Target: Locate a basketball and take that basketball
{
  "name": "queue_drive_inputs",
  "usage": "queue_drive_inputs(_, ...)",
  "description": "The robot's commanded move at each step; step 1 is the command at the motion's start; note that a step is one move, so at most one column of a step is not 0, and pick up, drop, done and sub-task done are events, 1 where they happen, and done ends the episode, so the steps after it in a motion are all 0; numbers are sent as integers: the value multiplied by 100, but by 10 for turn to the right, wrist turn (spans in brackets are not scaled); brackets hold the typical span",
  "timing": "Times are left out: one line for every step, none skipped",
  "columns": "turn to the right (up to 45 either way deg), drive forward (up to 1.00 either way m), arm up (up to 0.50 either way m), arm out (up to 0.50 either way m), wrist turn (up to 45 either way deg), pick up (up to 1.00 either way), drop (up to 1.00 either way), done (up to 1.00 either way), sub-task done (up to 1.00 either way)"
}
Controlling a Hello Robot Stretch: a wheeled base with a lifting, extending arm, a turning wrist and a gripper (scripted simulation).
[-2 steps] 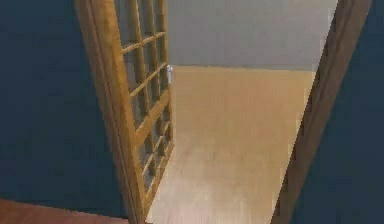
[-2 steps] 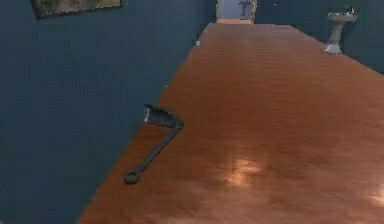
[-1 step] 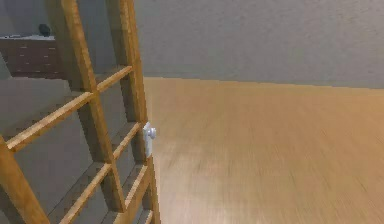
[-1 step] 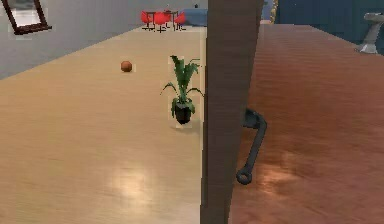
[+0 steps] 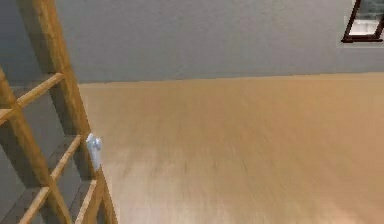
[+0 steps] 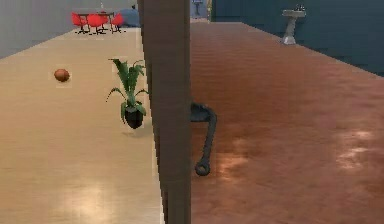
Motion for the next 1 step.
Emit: queue_drive_inputs(0, 5, 0, 0, 0, 0, 0, 0, 0)
